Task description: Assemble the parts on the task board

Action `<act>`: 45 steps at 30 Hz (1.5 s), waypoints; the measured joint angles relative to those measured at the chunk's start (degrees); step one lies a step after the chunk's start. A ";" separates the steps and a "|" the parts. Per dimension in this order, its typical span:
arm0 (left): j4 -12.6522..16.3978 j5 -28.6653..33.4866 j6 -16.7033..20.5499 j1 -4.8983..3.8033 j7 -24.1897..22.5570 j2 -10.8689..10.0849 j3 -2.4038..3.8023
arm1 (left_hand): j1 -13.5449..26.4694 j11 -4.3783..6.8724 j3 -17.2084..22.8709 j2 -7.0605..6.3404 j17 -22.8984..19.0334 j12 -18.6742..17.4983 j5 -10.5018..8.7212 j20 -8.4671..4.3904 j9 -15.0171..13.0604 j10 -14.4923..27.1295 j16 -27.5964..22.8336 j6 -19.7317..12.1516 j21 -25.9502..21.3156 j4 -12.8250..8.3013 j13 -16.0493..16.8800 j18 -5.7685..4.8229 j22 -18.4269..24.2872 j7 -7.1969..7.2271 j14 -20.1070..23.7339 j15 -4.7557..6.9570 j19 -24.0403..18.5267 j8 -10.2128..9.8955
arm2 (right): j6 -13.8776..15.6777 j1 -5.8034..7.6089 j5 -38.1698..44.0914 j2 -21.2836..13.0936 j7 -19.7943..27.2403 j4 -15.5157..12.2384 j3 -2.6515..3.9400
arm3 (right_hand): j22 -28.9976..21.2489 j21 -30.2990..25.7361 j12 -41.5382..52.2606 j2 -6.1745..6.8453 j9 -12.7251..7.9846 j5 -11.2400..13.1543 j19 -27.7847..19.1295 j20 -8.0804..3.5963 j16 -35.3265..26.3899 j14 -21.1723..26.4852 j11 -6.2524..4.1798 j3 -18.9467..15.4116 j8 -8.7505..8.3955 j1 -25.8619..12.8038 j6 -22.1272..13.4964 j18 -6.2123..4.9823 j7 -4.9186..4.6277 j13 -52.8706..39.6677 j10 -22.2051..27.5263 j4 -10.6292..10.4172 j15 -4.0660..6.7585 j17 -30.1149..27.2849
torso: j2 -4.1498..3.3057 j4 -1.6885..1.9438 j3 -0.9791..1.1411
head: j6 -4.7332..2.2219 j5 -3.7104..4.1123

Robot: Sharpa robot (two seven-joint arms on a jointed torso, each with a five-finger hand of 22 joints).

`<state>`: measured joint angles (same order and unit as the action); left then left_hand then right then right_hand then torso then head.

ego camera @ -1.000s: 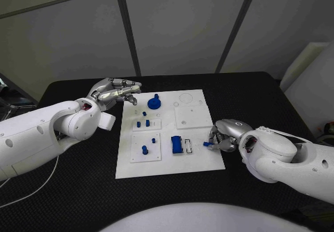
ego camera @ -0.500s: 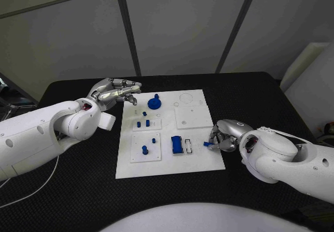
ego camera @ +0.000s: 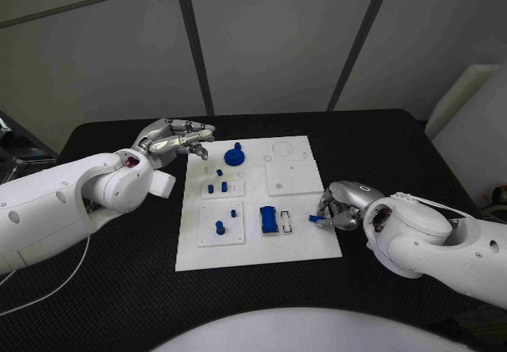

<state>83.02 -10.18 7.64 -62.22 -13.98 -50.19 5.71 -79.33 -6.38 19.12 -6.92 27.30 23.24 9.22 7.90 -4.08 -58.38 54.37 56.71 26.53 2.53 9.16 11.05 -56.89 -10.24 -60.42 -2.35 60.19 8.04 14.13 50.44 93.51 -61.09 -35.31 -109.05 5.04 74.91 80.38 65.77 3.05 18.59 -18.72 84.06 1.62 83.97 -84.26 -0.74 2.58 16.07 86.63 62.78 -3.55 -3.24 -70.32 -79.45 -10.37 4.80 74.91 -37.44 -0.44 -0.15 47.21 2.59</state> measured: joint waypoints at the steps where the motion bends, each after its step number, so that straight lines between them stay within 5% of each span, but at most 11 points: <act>1: 0.00 0.00 0.00 0.00 0.00 0.00 0.00 | 0.00 0.00 0.00 0.00 0.00 0.00 0.00 0.00 0.00 0.00 0.00 0.00 0.00 0.00 0.00 0.00 0.00 0.00 0.00 0.00 0.00 0.00 | 0.00 0.00 -0.01 0.00 0.00 0.00 0.00 | 0.00 0.00 0.00 0.00 0.00 0.01 0.00 0.00 0.00 0.00 0.00 0.00 -0.01 0.00 0.00 0.00 0.00 0.00 0.00 0.00 0.00 0.00 | 0.00 0.00 0.00 | 0.00 0.00; 12: 0.00 0.00 0.00 0.00 0.01 0.00 0.00 | 0.00 0.00 0.00 0.00 0.00 0.00 0.00 0.00 0.00 0.00 0.00 0.00 0.00 0.00 0.00 0.00 0.00 0.00 0.00 0.00 0.00 0.00 | 0.04 0.00 -0.08 -0.01 -0.03 -0.01 0.00 | 0.00 0.00 0.00 0.00 -0.06 -0.09 0.00 0.00 0.00 0.00 -0.01 0.01 -0.11 0.00 0.00 -0.01 0.00 -0.05 -0.01 0.03 -0.01 0.00 | 0.00 0.00 0.00 | 0.00 -0.01; 16: 0.01 0.00 0.00 0.00 0.03 0.03 0.00 | 0.00 0.00 0.00 0.00 0.00 0.00 0.00 0.00 0.00 0.00 0.00 0.00 0.00 0.00 0.05 0.00 0.06 0.00 0.00 0.00 0.00 0.00 | 1.15 -0.05 -1.64 0.77 -0.03 -0.32 -0.14 | 0.00 0.99 0.59 1.73 0.16 -2.82 -0.02 -0.43 0.67 0.23 -0.60 6.13 -0.07 -3.47 -0.09 0.00 0.09 -0.83 -0.60 -2.31 0.24 0.00 | 0.00 0.00 0.03 | -0.11 -0.26; 28: 0.02 0.00 -0.01 0.00 0.13 0.10 -0.01 | 0.00 0.00 0.00 0.00 -0.04 0.00 0.00 0.00 0.00 0.00 0.00 0.00 0.00 0.00 0.04 0.00 0.06 0.00 0.00 0.00 0.00 0.00 | 7.42 -0.22 -9.31 1.93 1.29 -1.61 -0.22 | 0.00 0.99 0.58 2.14 0.16 -2.97 -0.02 -0.43 0.67 0.24 -0.81 6.35 0.07 -4.39 -0.08 0.00 0.11 -0.94 -0.82 -2.37 0.25 0.00 | -0.03 -0.08 0.08 | -0.25 -0.44; 45: -0.01 0.00 -0.07 0.00 0.25 0.19 -0.01 | 0.00 0.00 0.00 0.00 -0.03 0.00 0.00 0.00 0.00 0.00 0.00 0.00 0.00 0.00 0.03 0.00 0.05 0.00 0.00 0.00 0.00 0.00 | 10.16 -0.22 -12.07 3.27 2.13 -1.38 -0.23 | -0.01 0.99 0.78 2.45 0.16 -3.25 -0.02 -0.43 0.88 0.23 -0.89 6.84 0.05 -5.49 0.00 0.00 0.20 -1.16 -1.34 -2.51 0.24 0.00 | -0.04 -0.08 0.06 | -0.16 -0.36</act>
<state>83.01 -10.18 7.57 -62.22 -13.72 -50.00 5.70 -79.33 -6.38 19.12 -6.92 27.27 23.24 9.22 7.90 -4.07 -58.38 54.37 56.71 26.53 2.53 9.19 11.05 -56.84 -10.24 -60.41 -2.36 60.19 8.04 24.30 50.22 81.44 -57.82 -33.18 -110.43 4.81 74.91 81.37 66.55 5.50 18.74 -21.98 84.04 1.20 84.85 -84.03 -1.64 9.41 16.12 81.13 62.78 -3.55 -3.04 -71.48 -80.78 -12.88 5.04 74.91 -37.48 -0.53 -0.09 47.05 2.23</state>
